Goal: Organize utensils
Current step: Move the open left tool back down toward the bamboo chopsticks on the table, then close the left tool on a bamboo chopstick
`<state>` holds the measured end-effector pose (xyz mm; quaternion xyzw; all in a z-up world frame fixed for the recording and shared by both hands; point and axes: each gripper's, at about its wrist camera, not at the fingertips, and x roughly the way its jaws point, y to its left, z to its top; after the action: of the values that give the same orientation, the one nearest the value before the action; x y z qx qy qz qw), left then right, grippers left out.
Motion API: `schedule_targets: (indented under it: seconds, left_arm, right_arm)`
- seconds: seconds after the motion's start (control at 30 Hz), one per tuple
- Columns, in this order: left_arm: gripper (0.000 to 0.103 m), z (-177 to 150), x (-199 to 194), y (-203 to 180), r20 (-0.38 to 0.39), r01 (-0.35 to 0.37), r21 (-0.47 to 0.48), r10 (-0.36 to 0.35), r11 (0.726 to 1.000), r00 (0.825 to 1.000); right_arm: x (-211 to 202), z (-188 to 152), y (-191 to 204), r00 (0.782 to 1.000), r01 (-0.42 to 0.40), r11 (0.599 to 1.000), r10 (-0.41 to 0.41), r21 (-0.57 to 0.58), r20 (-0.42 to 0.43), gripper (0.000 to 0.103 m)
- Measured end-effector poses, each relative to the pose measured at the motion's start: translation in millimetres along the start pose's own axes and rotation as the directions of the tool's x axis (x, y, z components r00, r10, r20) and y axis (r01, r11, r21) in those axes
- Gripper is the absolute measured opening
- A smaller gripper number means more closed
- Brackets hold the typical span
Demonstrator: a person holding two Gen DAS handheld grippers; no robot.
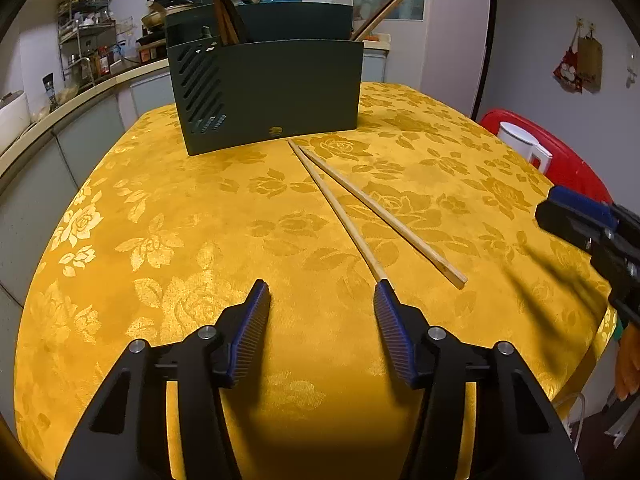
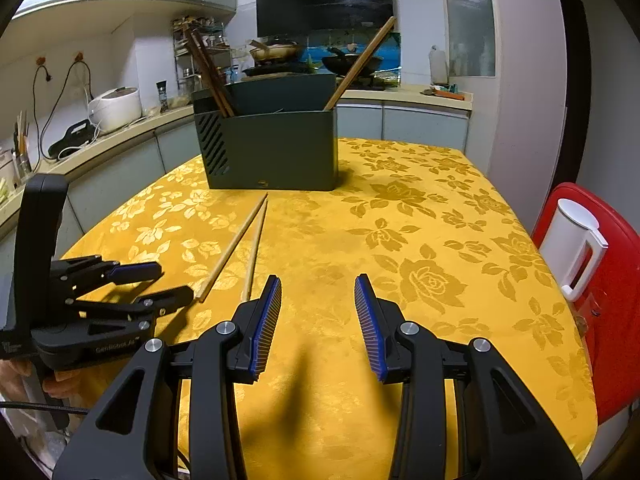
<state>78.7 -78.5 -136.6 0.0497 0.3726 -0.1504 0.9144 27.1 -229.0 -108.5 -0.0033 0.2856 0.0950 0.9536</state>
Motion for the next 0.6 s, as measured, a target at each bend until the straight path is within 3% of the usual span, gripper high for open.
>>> schedule_targets:
  seconds: [0.33, 0.6]
  left_arm:
    - [0.053, 0, -2, -3, 0.007, 0.048, -0.028, -0.047, 0.998, 0.999]
    - [0.05, 9, 6, -16, -0.001, 0.044, -0.011, -0.044, 0.999, 0.999]
  right_arm:
    - [5, -3, 7, 1.0, -0.005, 1.0, 0.005, -0.011, -0.015, 0.038]
    - [6, -4, 5, 1.0, -0.001, 1.0, 0.001, -0.013, -0.022, 0.038]
